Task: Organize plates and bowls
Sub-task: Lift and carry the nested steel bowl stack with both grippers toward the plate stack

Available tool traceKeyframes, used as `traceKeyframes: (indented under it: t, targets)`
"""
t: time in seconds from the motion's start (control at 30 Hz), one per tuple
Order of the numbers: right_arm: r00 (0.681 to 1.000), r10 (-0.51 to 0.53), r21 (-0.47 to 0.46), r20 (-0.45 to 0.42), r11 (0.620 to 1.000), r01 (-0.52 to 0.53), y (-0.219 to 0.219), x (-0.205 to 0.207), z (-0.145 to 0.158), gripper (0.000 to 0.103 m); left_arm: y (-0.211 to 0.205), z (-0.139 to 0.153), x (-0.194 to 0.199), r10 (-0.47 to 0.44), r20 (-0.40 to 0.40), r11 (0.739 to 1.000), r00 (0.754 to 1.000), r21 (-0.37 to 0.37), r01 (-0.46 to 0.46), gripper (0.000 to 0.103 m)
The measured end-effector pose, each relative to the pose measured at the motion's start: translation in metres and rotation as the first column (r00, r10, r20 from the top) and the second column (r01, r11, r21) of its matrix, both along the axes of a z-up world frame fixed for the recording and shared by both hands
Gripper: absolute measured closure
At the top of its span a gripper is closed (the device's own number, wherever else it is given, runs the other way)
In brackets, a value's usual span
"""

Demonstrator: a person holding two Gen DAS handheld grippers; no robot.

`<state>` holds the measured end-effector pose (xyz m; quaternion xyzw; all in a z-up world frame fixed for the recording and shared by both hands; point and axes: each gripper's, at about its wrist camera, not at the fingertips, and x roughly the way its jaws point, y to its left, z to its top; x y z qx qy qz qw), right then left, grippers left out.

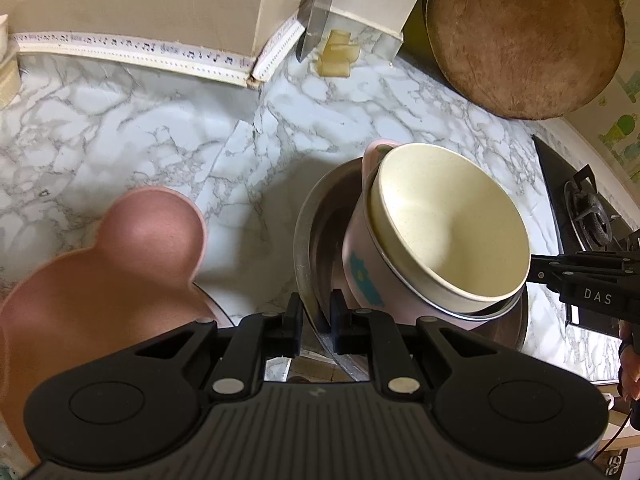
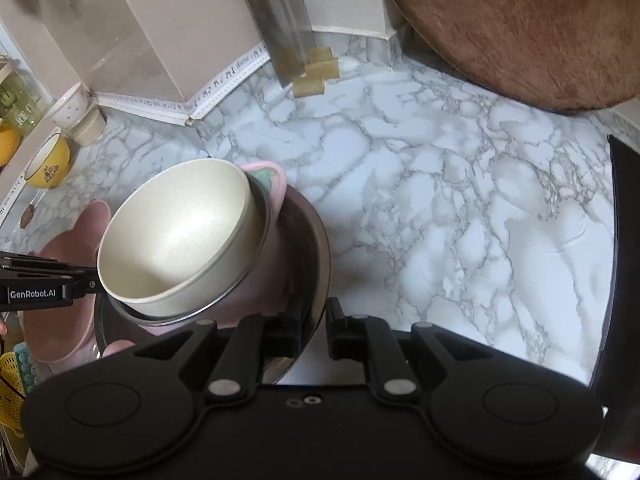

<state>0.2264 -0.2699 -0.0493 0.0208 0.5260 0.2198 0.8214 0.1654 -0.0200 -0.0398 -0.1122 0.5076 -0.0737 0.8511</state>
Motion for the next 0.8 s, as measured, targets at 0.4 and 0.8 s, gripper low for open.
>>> traceKeyframes:
  t: [0.4, 0.8]
  targets:
    - [0.995, 0.05, 0.016, 0.085, 0.999, -0.052, 0.031, -0.011, 0.043, 0.091, 0.035, 0.033, -0.029, 0.067, 0.056, 0.998, 0.996, 0.006, -0.068, 0.091]
    - [0.98, 0.162, 0.036, 0.119, 0.985, -0.168, 0.095, -0.016, 0.064, 0.091, 0.086, 0.042, -0.069, 0.184, 0.084, 0.982, 0.979, 0.029, -0.187, 0.091]
